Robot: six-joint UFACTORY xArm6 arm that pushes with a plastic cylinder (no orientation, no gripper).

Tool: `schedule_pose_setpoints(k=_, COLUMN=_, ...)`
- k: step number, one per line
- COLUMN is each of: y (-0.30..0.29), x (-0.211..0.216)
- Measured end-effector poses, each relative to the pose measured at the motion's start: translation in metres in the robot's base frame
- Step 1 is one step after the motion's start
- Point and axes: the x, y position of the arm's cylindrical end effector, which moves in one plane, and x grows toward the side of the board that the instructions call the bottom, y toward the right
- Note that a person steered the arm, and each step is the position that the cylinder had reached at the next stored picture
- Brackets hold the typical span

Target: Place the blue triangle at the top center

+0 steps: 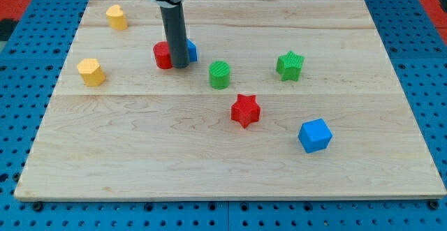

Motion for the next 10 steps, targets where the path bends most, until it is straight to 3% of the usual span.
schedule_pose_setpoints(k=2, y=0.012, x=-0.059)
schedule_pose_setpoints(k=4, y=-0.059, x=-0.098)
schedule_pose_setpoints(k=8, y=0.063, x=-0.119)
schedule_pose_setpoints(k=10, y=0.066, x=-0.170)
